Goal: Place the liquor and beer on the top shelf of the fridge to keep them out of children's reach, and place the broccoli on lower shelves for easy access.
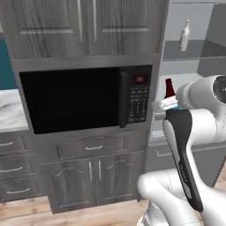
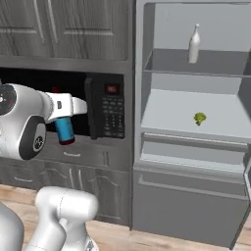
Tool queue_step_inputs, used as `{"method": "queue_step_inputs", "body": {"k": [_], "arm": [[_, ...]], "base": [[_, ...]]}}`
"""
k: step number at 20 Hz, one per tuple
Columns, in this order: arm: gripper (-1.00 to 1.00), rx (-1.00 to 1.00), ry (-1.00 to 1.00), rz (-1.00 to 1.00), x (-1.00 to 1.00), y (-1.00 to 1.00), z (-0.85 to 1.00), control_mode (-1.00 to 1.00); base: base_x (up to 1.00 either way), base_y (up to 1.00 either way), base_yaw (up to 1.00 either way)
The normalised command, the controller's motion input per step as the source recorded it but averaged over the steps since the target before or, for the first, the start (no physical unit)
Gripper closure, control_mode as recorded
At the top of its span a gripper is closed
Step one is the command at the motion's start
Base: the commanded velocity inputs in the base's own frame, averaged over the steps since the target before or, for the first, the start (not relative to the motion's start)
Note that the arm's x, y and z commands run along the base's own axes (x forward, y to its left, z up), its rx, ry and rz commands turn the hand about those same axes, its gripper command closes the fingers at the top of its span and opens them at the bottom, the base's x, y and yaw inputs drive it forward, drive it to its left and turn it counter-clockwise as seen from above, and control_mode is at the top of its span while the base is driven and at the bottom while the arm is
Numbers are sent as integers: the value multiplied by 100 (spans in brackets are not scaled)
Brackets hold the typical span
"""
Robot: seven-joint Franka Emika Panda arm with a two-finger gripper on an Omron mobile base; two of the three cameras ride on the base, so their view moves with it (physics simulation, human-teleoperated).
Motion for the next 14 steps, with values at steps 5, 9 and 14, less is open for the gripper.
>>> {"method": "queue_step_inputs", "body": {"k": [5, 9, 14], "arm": [[100, 0, 0, 0, 0, 0, 0, 100], [100, 0, 0, 0, 0, 0, 0, 100], [100, 0, 0, 0, 0, 0, 0, 100]], "base": [[0, -100, -1], [0, -96, 0], [0, -74, 0]]}}
